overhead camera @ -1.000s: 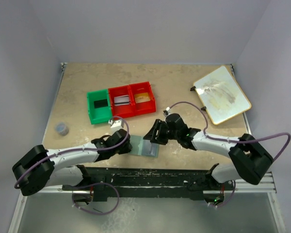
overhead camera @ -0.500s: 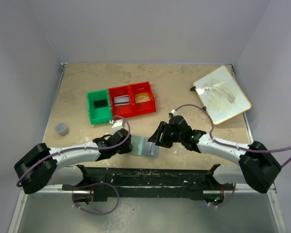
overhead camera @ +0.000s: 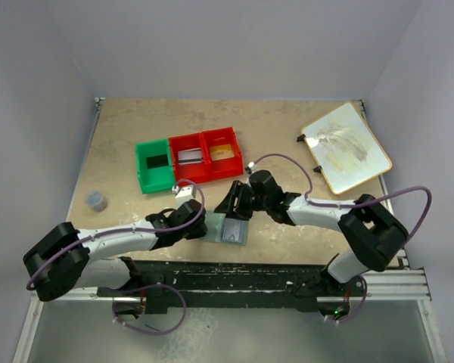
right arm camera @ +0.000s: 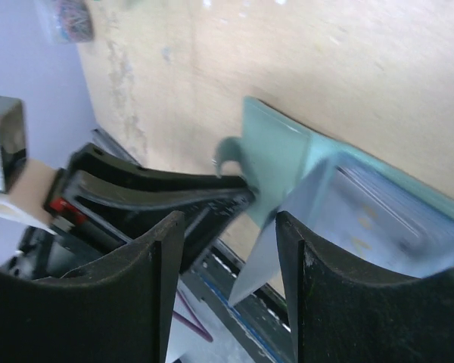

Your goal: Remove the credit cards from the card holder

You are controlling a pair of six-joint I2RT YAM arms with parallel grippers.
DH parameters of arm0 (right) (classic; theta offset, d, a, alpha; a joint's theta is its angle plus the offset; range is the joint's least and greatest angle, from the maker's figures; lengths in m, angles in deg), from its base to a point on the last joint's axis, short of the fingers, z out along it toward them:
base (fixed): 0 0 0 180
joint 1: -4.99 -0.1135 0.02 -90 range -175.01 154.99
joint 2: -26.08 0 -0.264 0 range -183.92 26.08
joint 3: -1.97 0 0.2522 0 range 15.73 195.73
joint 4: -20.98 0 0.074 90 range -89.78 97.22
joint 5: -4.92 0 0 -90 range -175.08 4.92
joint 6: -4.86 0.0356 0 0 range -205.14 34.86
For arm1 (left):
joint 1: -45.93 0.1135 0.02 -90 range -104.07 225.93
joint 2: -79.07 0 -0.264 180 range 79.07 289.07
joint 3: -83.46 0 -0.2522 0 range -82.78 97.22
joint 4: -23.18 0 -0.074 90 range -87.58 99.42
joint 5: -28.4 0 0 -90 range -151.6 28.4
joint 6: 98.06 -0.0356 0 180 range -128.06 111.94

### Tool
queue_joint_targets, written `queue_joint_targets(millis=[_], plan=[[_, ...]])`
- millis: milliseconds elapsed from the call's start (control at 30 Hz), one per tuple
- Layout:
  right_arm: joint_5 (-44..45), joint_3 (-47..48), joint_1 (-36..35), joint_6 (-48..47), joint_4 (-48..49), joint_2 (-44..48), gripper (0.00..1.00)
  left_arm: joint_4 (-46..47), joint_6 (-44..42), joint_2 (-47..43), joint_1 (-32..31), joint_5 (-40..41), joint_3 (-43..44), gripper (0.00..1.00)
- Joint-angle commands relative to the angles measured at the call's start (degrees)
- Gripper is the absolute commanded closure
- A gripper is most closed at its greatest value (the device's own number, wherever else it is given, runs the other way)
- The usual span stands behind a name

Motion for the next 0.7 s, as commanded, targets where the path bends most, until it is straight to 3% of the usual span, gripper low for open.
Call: queue_joint_targets(millis=[0,400,567,667], plan=[[-4.7,4.5,-0.6,-2.0,7.7,-3.8,0.45,-1.9,-0.3,-3.7,0.1,2.7,1.2,0.79],[-5.6,5.7,-0.7,-1.6,10.8,-13.1,0.47,-12.1,3.2,-15.6,0.1,9.1,0.6,0.78],[-3.6,7.9,-1.3,-4.3,7.0,-16.0,0.55,-8.3,7.6,-27.9,0.1,10.0,-3.9,0.76],[-0.8,8.4,-1.6,-4.8,4.2,-15.9,0.71,-2.6,3.9,-26.6,0.1,6.7,-3.6,0.76]])
